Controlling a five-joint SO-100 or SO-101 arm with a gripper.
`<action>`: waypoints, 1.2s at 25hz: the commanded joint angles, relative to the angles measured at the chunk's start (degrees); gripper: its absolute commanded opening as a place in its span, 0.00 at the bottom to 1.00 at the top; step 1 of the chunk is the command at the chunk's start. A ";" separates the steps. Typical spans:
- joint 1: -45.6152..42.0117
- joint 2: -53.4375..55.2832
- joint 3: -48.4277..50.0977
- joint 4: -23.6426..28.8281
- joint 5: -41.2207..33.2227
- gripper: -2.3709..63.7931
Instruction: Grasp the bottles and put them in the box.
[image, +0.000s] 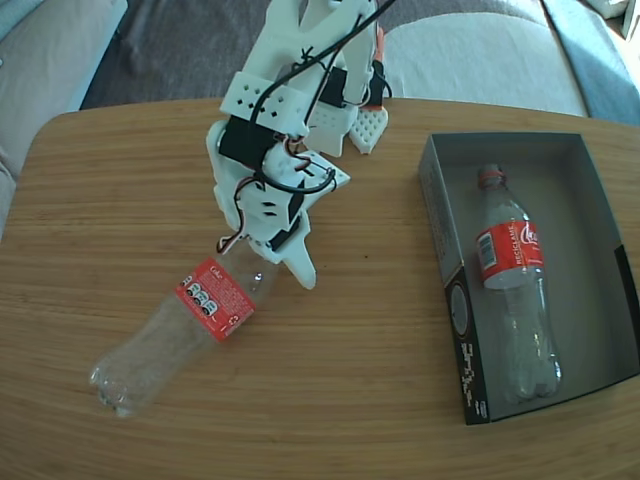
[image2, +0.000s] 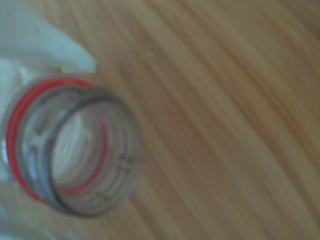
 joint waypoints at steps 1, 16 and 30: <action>0.44 0.44 -0.44 0.35 -0.09 0.55; 0.53 1.05 -0.44 0.88 0.44 0.03; -1.58 1.49 -15.03 11.60 10.46 0.03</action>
